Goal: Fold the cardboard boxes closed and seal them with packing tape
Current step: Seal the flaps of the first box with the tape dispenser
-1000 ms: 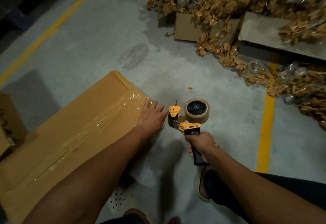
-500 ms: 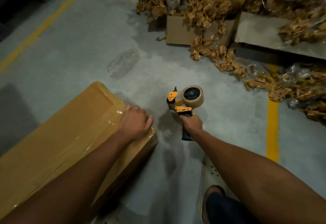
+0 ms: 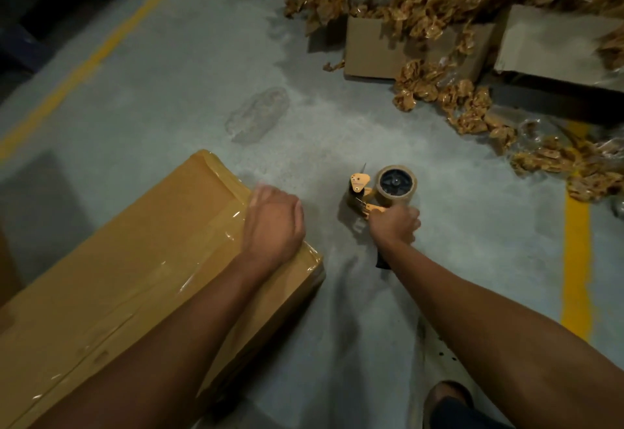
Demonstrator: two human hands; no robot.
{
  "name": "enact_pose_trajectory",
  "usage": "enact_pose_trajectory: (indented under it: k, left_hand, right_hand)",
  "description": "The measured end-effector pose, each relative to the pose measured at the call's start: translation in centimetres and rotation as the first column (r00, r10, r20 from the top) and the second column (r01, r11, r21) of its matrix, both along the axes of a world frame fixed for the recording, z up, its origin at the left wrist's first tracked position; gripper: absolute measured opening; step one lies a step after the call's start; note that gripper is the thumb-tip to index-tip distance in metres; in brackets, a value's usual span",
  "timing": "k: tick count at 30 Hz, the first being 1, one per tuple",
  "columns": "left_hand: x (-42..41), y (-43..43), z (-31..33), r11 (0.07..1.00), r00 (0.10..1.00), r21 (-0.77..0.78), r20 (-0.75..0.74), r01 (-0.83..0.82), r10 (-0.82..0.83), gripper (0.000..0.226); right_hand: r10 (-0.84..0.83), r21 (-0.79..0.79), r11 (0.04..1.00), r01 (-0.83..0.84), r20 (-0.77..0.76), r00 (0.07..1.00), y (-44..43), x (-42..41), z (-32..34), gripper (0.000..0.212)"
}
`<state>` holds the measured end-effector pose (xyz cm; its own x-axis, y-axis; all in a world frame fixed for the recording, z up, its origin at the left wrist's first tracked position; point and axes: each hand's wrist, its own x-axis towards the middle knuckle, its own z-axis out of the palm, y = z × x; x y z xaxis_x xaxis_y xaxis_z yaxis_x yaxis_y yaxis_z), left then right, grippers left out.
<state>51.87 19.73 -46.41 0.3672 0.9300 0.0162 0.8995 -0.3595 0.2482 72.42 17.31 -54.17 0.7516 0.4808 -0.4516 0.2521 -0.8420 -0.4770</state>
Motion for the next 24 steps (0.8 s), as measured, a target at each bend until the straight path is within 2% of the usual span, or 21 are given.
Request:
enact_pose_trajectory:
  k: [1, 3, 5, 6, 8, 10, 12, 13, 14, 16, 19, 21, 24]
  left_hand:
    - [-0.5, 0.4, 0.0, 0.994, 0.993, 0.006, -0.013, -0.113, 0.113, 0.034]
    - [-1.5, 1.6, 0.2, 0.966, 0.964, -0.023, -0.079, -0.256, 0.253, 0.037]
    - [-2.5, 3.0, 0.7, 0.965, 0.964, -0.063, -0.097, -0.256, 0.249, 0.047]
    - [-3.1, 3.7, 1.0, 0.97, 0.968, -0.065, -0.104, -0.235, 0.228, 0.052]
    - [-4.7, 5.3, 1.1, 0.981, 0.973, -0.044, -0.143, -0.188, 0.18, 0.055]
    - [-6.3, 6.8, 0.8, 0.985, 0.967, -0.012, -0.196, -0.17, 0.164, 0.053]
    - [-7.0, 8.2, 0.2, 0.959, 0.941, 0.014, -0.187, -0.284, 0.281, 0.05]
    - [-6.8, 8.8, 0.1, 0.921, 0.909, 0.011, -0.161, -0.389, 0.386, 0.047]
    - [-6.4, 9.4, 0.2, 0.869, 0.861, -0.009, -0.14, -0.495, 0.49, 0.043]
    - [-5.8, 10.4, 0.7, 0.801, 0.792, -0.014, -0.161, -0.599, 0.589, 0.038]
    - [-6.6, 11.7, 1.2, 0.841, 0.825, 0.024, -0.18, -0.54, 0.535, 0.035]
    - [-7.8, 12.9, 1.6, 0.865, 0.864, -0.038, -0.076, -0.501, 0.497, 0.028]
    - [-9.1, 14.4, 1.5, 0.863, 0.863, -0.106, 0.062, -0.494, 0.501, 0.02]
  right_hand:
    - [0.09, 0.157, 0.983, -0.092, 0.016, 0.996, 0.8, -1.3, 1.4, 0.031]
    - [0.31, 0.452, 0.859, -0.242, -0.083, 0.947, 2.2, -4.8, 4.4, 0.025]
    - [0.508, 0.575, 0.755, -0.315, -0.209, 0.835, 2.9, -8.7, 6.4, 0.028]
    - [0.618, 0.566, 0.701, -0.434, -0.18, 0.765, 2.9, -10.3, 6.8, 0.03]
    - [0.789, 0.441, 0.557, -0.704, -0.018, 0.614, 2.2, -12.2, 7.3, 0.034]
    - [0.878, 0.379, 0.411, -0.829, 0.078, 0.471, 1.2, -11.9, 7.8, 0.041]
    - [0.943, 0.342, 0.263, -0.902, 0.108, 0.315, 0.4, -11.1, 8.1, 0.051]
    - [0.959, 0.317, 0.222, -0.922, 0.101, 0.265, 0.3, -10.7, 8.4, 0.057]
    - [0.96, 0.3, 0.222, -0.928, 0.101, 0.262, 0.2, -10.7, 8.6, 0.059]
    - [0.912, 0.259, 0.32, -0.911, 0.176, 0.37, -0.4, -11.3, 9.0, 0.056]
    - [0.815, 0.154, 0.517, -0.842, 0.212, 0.539, -1.1, -13.0, 10.3, 0.039]
    - [0.779, 0.094, 0.606, -0.79, 0.129, 0.614, -0.5, -14.2, 11.2, 0.035]
    - [0.786, 0.101, 0.611, -0.785, 0.044, 0.617, 1.4, -15.7, 11.7, 0.024]
